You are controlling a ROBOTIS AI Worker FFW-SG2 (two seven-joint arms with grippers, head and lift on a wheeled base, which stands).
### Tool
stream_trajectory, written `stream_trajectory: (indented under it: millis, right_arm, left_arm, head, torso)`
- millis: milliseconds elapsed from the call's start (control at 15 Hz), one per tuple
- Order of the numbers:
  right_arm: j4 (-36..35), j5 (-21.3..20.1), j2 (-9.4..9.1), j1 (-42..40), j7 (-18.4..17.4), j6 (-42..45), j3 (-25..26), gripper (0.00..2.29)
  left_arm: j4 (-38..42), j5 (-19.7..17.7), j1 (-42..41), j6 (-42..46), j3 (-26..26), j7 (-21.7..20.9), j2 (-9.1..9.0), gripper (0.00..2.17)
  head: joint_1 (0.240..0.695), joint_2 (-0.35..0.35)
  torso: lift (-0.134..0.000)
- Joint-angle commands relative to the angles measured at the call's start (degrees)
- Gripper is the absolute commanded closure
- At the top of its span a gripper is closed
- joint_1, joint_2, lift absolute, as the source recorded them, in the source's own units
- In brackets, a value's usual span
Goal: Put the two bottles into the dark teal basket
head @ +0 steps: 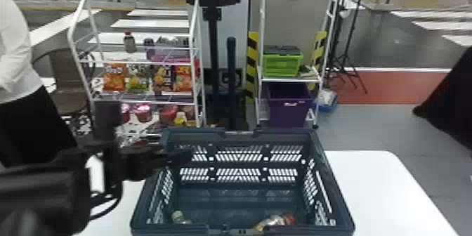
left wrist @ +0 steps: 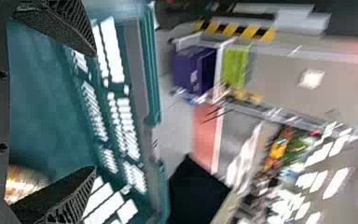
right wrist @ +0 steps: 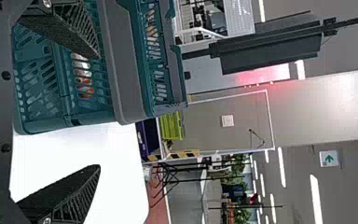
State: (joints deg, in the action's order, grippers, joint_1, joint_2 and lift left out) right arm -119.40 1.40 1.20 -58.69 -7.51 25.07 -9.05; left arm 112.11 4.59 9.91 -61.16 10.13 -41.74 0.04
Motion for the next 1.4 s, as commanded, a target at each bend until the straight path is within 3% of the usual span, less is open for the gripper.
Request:
stream_trajectory:
  millis: [0,133,333,667,1000,1333]
  right_arm:
    - [-1.36,-0.17,0.30,-0.64,0.04,0.10,0.00,0.04]
    - [-2.42,-0.61,0.47,-1.08,0.04,-0.07,-0.09,0.04]
    - [-2.77,-0.79,2.06,-1.08,0.13,-0.78,-0.18,0.04]
    - [-3.30,-0.53,5.48,-0.73,0.92,-3.94,-0.09,0.04]
    - [-3.30,0.27,9.53,0.07,1.18,-7.45,0.09,0.04]
    - [-2.59,1.58,10.41,-0.29,2.41,-6.40,0.88,0.04]
  left_arm:
    - [7.42,-4.68,-8.42,4.42,5.43,2.45,-0.19,0.02]
    - [13.13,-8.37,-17.03,5.65,10.00,5.53,-0.19,0.02]
    - [16.21,-12.85,-29.69,19.71,15.18,8.61,-0.19,0.03]
    - [18.23,-15.84,-48.85,45.20,15.18,14.49,-0.19,0.06]
    - [11.38,-12.50,-57.46,69.99,9.47,16.43,-0.19,0.07]
    - [5.14,-6.61,-60.53,86.69,2.00,24.95,-0.19,0.07]
  head:
    - [0.499,0.000]
    - [0.499,0.000]
    - [0.499,0.000]
    - [0.499,0.000]
    - [0.499,0.000]
    - [0.499,0.000]
  torso:
    - [0.000]
    - [0.000]
    - [0.000]
    - [0.000]
    - [0.000]
    - [0.000]
